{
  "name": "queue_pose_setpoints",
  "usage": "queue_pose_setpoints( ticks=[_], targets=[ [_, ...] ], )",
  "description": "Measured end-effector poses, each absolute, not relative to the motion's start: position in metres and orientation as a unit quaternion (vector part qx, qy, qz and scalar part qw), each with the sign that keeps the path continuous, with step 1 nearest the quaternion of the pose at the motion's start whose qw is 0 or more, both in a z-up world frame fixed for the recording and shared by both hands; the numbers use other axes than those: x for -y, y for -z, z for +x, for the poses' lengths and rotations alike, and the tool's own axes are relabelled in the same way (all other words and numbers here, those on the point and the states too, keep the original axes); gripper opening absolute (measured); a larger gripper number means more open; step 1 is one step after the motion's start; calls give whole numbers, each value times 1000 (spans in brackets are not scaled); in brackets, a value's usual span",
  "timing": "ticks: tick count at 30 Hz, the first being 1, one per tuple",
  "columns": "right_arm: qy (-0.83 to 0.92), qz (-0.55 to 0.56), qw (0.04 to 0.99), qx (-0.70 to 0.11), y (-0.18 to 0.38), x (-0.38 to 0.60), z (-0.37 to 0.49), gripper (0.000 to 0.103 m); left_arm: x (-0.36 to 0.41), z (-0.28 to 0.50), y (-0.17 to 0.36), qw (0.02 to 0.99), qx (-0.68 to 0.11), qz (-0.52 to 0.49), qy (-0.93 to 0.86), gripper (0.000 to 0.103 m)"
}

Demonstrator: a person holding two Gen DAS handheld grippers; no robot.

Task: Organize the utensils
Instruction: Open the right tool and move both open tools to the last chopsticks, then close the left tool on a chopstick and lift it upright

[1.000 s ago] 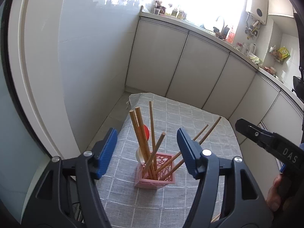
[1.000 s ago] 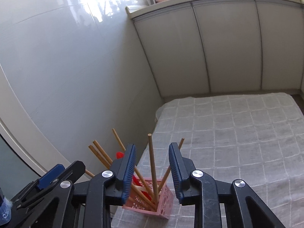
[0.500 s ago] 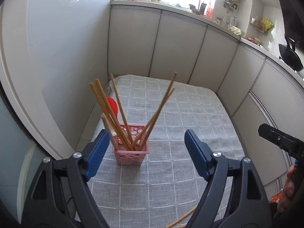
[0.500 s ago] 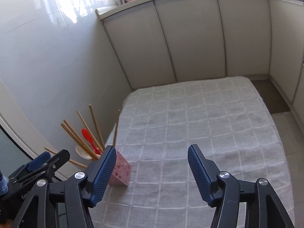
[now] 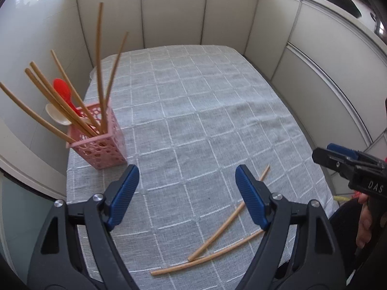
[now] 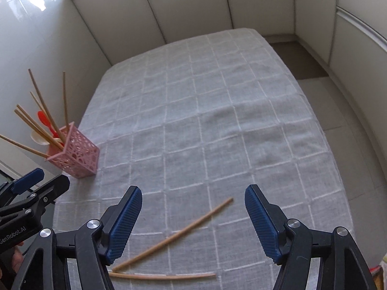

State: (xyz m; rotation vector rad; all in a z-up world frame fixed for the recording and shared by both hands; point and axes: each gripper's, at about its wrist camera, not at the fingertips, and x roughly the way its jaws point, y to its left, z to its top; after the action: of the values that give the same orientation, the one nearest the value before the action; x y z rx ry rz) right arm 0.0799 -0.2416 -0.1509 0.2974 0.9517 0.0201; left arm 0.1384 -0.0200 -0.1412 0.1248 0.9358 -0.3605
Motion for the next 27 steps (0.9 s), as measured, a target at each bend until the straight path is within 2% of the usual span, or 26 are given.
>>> queue_pose_setpoints(
  ticks=[12,15,23,27],
  targets=[
    [34,153,861,-483,188,287,54,77,101,82,210,762,-507,219,338,81],
    [35,162,856,-490,197,294,51,77,108,77,220,743,-519,231,355,75],
    [34,181,845,-502,210,299,53,77,118,72,250,702,-557,241,373,43],
    [32,183,843,-505,214,298,54,77,120,71,255,703,-556,252,366,33]
  ],
)
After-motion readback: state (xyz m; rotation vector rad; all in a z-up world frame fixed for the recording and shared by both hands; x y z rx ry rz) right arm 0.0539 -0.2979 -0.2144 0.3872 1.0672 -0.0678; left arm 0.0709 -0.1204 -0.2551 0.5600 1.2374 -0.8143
